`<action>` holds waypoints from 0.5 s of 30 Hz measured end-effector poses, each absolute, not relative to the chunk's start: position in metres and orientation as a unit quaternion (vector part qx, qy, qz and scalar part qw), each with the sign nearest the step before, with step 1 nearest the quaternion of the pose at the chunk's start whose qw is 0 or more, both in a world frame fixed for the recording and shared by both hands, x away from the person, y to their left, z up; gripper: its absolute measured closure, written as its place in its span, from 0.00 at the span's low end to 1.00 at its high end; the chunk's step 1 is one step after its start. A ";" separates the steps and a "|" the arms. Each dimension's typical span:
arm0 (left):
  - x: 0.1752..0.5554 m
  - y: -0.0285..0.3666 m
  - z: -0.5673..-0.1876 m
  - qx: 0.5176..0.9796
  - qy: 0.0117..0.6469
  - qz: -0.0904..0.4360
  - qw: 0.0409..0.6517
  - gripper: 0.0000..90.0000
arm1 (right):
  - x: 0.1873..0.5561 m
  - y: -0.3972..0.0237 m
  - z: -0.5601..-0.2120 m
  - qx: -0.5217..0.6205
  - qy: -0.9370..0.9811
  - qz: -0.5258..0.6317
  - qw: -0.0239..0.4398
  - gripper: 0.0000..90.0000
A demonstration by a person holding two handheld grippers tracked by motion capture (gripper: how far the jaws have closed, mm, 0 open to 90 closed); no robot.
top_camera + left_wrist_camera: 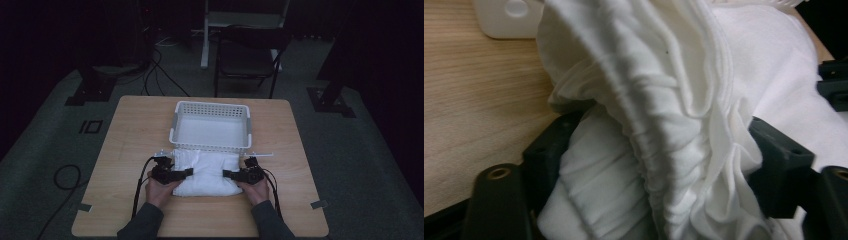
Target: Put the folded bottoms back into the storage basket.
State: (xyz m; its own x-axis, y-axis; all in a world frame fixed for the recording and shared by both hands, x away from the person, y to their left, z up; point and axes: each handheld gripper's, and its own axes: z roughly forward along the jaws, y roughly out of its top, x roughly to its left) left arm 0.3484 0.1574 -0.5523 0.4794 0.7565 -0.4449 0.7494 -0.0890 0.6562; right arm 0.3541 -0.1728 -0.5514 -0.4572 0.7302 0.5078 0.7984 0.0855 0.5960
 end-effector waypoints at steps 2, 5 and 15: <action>0.347 0.157 -0.553 0.735 0.508 0.008 0.448 0.34 | 0.355 -0.174 -0.552 -0.522 -0.733 -0.434 0.050 0.53; 0.344 0.156 -0.554 0.729 0.506 0.017 0.460 0.42 | 0.355 -0.175 -0.554 -0.527 -0.725 -0.439 0.060 0.60; 0.328 0.148 -0.547 0.751 0.467 0.089 0.458 0.57 | 0.337 -0.167 -0.548 -0.481 -0.753 -0.448 -0.024 0.73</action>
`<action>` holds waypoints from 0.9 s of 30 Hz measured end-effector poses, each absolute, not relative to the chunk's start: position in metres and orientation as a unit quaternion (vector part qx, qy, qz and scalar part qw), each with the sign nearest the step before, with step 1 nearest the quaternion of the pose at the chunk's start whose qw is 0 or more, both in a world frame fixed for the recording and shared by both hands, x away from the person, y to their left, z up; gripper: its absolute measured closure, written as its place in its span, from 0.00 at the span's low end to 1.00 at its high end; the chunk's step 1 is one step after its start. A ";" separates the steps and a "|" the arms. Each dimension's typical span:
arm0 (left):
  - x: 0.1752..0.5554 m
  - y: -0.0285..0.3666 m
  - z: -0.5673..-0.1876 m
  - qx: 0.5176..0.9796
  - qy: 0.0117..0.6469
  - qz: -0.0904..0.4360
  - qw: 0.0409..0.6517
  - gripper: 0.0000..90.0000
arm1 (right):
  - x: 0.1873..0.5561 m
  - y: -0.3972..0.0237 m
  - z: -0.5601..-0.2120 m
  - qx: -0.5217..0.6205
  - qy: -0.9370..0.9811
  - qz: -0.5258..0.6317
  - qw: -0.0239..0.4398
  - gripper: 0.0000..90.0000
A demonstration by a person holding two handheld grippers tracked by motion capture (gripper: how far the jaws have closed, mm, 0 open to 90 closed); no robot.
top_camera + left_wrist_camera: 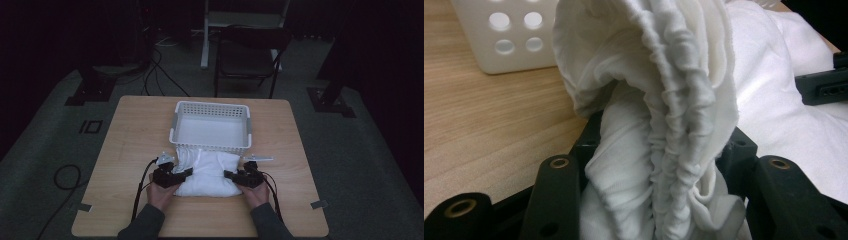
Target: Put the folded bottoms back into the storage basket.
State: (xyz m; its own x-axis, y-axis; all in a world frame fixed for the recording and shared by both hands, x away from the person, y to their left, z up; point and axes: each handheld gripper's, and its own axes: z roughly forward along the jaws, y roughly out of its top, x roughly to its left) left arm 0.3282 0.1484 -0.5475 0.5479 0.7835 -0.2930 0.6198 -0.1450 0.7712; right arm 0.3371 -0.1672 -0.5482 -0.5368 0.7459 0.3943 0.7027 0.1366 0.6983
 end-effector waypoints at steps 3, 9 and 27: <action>0.325 0.145 -0.545 0.758 0.460 0.108 0.449 0.57 | 0.334 -0.164 -0.547 0.473 0.759 0.445 0.045 0.74; 0.317 0.142 -0.539 0.765 0.453 0.136 0.437 0.58 | 0.325 -0.159 -0.542 0.448 0.772 0.443 0.085 0.75; 0.303 0.148 -0.526 0.760 0.450 0.153 0.443 0.61 | 0.308 -0.147 -0.527 0.400 0.793 0.438 0.138 0.76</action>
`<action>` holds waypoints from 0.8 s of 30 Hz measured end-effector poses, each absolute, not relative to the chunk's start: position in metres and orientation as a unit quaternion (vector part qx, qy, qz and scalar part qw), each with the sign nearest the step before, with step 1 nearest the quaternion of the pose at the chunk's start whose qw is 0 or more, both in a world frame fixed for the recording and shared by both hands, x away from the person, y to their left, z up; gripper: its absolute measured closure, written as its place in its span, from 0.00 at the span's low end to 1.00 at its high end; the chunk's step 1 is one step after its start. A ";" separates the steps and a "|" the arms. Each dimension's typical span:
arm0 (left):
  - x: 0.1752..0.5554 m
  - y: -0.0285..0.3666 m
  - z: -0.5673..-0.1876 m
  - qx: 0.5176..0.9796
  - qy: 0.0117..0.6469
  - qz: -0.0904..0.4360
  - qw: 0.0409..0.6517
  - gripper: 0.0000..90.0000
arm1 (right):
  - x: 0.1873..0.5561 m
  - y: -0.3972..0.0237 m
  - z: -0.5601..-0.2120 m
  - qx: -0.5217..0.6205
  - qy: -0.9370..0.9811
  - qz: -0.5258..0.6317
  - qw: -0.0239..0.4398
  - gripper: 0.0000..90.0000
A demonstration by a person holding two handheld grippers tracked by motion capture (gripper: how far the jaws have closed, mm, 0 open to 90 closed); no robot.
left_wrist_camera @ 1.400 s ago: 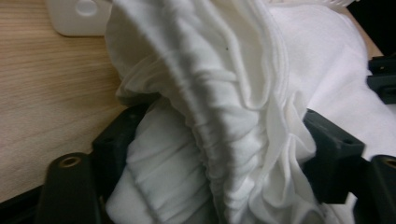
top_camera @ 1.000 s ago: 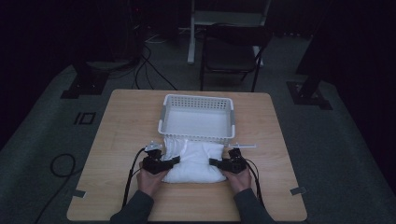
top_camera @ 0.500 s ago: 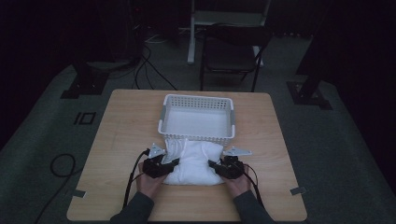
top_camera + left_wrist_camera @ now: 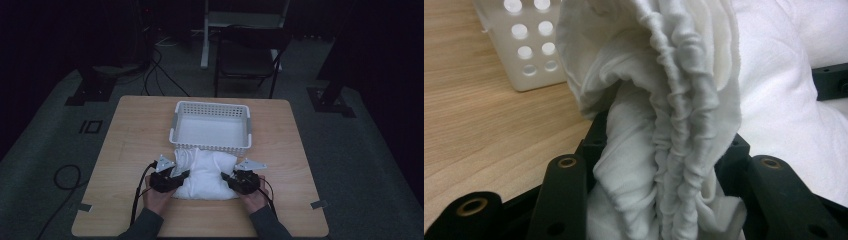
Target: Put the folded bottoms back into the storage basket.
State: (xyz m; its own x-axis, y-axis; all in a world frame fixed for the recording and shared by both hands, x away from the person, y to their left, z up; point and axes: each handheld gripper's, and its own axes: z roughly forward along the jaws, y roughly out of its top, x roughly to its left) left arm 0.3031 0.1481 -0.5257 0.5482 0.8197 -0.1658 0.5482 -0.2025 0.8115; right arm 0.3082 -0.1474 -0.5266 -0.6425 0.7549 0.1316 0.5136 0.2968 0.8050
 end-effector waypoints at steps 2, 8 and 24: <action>0.301 0.148 -0.523 0.758 0.450 0.155 0.445 0.61 | 0.308 -0.148 -0.525 0.399 0.792 0.441 0.138 0.76; 0.296 0.147 -0.513 0.755 0.445 0.161 0.454 0.61 | 0.305 -0.151 -0.519 0.398 0.788 0.448 0.138 0.76; 0.281 0.147 -0.486 0.754 0.429 0.170 0.469 0.62 | 0.292 -0.153 -0.494 0.385 0.778 0.468 0.165 0.77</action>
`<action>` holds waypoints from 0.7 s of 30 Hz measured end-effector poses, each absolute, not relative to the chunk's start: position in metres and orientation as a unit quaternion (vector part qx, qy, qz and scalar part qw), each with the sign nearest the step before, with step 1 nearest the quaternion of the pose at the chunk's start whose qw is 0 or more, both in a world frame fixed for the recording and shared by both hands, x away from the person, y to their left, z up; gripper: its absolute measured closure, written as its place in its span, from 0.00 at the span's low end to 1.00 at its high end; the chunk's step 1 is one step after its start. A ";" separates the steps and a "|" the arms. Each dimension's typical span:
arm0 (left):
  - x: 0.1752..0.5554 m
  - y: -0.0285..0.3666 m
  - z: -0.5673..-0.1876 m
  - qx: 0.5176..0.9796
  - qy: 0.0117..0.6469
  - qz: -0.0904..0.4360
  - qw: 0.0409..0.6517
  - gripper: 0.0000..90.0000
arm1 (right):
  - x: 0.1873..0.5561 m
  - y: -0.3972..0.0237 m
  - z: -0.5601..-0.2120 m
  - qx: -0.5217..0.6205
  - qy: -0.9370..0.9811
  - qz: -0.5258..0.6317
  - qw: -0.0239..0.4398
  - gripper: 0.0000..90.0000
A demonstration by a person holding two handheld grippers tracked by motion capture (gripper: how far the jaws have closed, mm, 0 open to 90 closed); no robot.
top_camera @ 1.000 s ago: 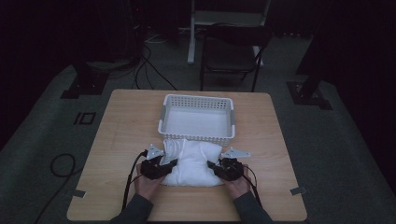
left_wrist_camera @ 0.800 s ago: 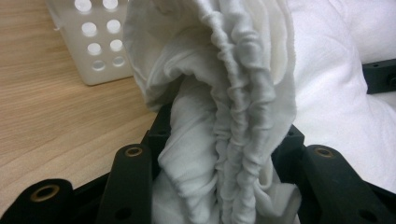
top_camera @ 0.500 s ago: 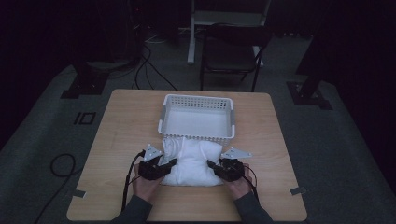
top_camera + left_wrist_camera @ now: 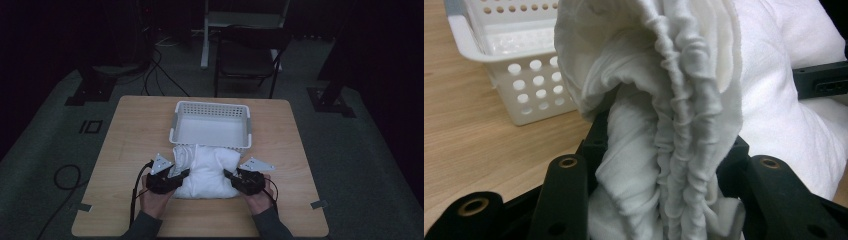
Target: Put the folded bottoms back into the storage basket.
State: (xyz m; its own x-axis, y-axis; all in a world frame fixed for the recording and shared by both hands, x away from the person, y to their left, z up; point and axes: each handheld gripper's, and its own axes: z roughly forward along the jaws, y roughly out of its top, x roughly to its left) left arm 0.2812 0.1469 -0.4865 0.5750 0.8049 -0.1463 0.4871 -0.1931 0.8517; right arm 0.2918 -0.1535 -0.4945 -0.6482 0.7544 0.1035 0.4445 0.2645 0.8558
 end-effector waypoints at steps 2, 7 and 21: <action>0.279 0.147 -0.484 0.752 0.428 0.173 0.471 0.62 | 0.290 -0.153 -0.493 0.383 0.777 0.471 0.167 0.77; 0.278 0.150 -0.479 0.747 0.428 0.170 0.479 0.62 | 0.288 -0.152 -0.488 0.382 0.774 0.475 0.169 0.77; 0.273 0.151 -0.461 0.743 0.420 0.168 0.494 0.62 | 0.283 -0.156 -0.471 0.383 0.766 0.490 0.165 0.77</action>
State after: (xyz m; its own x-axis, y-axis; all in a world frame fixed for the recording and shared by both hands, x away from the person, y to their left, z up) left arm 0.2729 0.1505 -0.4608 0.5908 0.7899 -0.1643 0.4572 -0.1600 0.8749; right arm 0.2834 -0.1560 -0.4714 -0.6527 0.7476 0.1229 0.4248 0.2269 0.8764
